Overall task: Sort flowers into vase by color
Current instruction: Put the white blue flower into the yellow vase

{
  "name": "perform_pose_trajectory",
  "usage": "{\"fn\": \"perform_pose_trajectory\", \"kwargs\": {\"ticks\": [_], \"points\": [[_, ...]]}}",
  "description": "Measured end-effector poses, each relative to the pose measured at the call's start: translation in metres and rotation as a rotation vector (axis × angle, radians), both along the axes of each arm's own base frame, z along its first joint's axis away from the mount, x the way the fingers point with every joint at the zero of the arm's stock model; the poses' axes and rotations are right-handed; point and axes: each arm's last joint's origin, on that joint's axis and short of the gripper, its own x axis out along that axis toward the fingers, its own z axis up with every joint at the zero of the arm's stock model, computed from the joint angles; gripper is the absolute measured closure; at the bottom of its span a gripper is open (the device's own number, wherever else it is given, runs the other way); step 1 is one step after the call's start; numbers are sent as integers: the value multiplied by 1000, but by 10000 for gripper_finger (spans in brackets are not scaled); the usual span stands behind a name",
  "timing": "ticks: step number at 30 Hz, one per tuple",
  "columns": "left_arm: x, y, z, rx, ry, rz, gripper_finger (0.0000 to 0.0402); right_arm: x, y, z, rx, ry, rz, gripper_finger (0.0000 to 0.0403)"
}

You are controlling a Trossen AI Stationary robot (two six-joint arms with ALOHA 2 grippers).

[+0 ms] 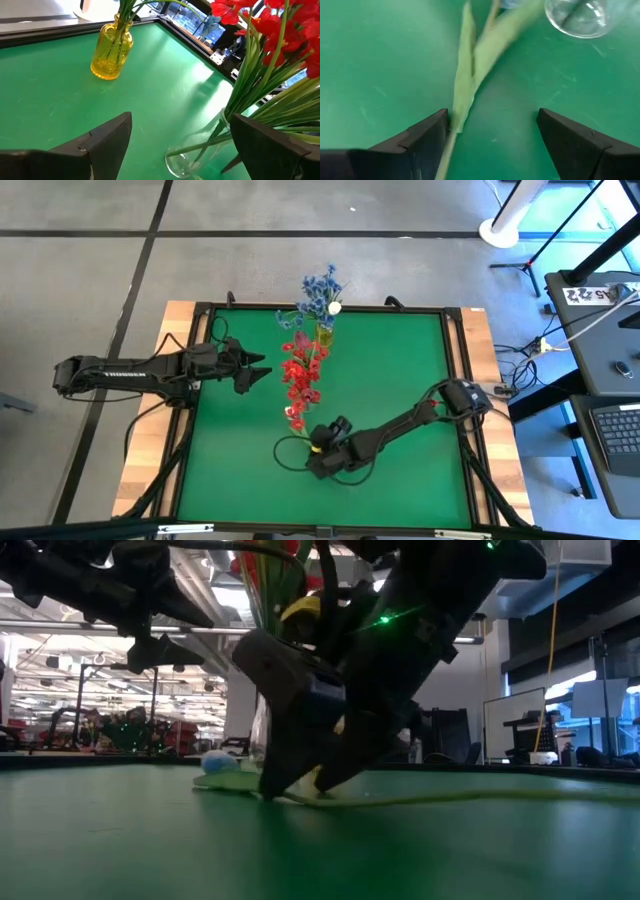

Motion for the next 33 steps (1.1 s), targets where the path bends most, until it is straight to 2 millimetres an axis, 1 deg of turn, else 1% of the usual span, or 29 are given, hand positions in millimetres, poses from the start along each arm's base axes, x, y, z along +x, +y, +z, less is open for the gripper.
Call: {"fn": "perform_pose_trajectory", "kwargs": {"ticks": [4, 8, 11, 18, 23, 27, 28, 30, 33], "points": [[0, 0, 0, 0, 4, -1, 72, -3, -8, -1, -18, 65, -27, 103], [-1, 0, -1, 4, 19, -2, 72, -6, -15, -1, -39, 126, -30, 131], [-1, 0, -3, 2, 35, -3, 72, -5, -16, -1, -52, 143, 22, 156], [-2, 0, -6, -3, 65, -3, 72, -3, -20, -2, -38, 188, 122, 228], [-2, 0, -6, -3, 65, -3, 72, -1, -23, -2, 24, 227, 185, 301], [-2, 0, -6, -3, 69, -3, 72, -3, -24, 6, 61, 239, 223, 375], [-2, 0, -6, -4, 72, -3, 72, -4, -22, 9, 68, 234, 232, 387], [-2, 0, -6, -4, 73, -3, 72, -10, -17, 18, 66, 234, 248, 391], [-3, 0, -6, -4, 75, -3, 72, -19, -4, 34, 71, 213, 285, 379]]}}
